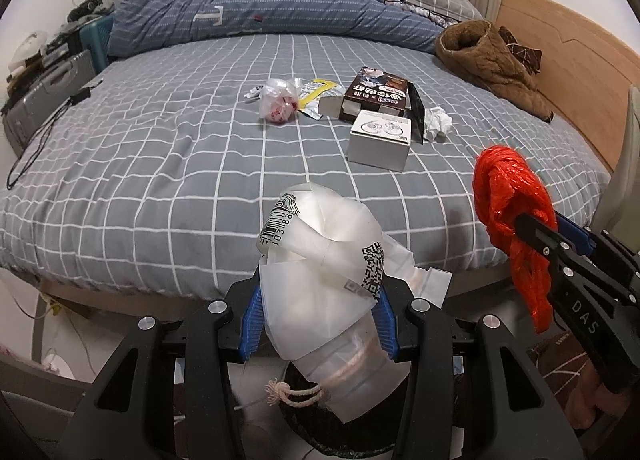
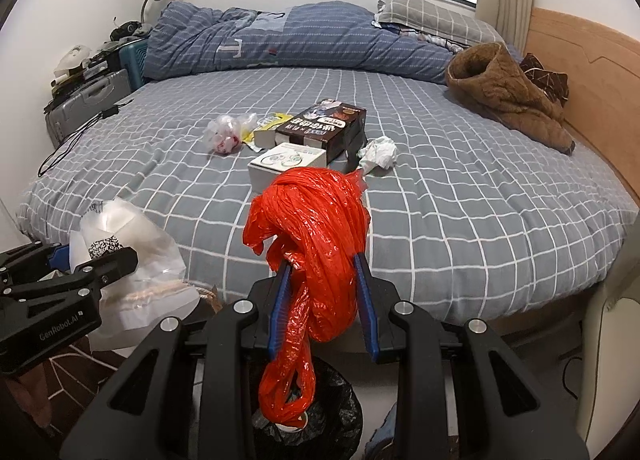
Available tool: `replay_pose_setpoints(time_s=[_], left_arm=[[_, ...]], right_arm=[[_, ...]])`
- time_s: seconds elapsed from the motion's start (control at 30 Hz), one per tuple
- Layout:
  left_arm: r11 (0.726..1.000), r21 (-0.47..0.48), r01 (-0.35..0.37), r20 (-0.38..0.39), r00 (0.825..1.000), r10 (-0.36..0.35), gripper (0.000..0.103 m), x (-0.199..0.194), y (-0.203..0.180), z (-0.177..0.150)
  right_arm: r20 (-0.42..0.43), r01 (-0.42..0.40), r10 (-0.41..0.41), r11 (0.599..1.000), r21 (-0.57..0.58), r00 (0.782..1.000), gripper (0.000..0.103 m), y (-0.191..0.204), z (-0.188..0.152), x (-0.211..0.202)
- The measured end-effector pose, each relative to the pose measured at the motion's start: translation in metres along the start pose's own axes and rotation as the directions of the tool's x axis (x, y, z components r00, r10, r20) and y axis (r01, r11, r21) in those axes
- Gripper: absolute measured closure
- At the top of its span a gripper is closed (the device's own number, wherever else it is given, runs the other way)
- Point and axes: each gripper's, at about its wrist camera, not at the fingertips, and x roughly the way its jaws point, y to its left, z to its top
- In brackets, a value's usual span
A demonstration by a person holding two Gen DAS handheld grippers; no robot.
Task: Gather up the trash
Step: 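Carry both bags with both tools down past the bed edge over the black bin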
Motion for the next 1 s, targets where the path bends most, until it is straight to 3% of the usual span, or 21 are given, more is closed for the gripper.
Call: replay_pose_setpoints(time_s=[1.0], left_arm=[[1.000,-0.013,0.010,-0.109,0.994,-0.011,0.058,-0.024,0.002,-0.067]], right_arm=[[-0.138,-0.028,0.025,0.999,-0.023,0.990,0.074,0.025,-0.061,-0.032]])
